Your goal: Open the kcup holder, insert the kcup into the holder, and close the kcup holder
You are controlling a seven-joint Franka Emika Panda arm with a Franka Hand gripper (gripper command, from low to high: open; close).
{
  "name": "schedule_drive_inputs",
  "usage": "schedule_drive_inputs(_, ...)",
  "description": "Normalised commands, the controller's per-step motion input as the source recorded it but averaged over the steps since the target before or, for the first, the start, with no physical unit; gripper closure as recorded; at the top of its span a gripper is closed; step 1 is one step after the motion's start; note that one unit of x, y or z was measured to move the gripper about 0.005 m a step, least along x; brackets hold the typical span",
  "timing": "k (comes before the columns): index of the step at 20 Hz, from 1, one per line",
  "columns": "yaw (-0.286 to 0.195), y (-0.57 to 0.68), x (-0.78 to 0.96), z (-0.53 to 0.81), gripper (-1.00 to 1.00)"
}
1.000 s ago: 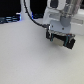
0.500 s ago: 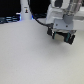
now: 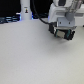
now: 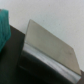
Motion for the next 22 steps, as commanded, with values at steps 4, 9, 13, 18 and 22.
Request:
schedule_drive_inputs(4, 0.141, 0.44, -0.44, -0.03, -1.0)
schedule_drive_inputs(9, 0.122, 0.43, -0.55, 0.0, -1.0)
schedule_drive_inputs(13, 0.112, 0.43, -0.6, 0.0, -1.0)
schedule_drive_inputs(18, 0.099, 0.41, -0.67, 0.0, -1.0)
schedule_drive_inputs(22, 0.089, 0.39, -0.64, 0.05, -1.0)
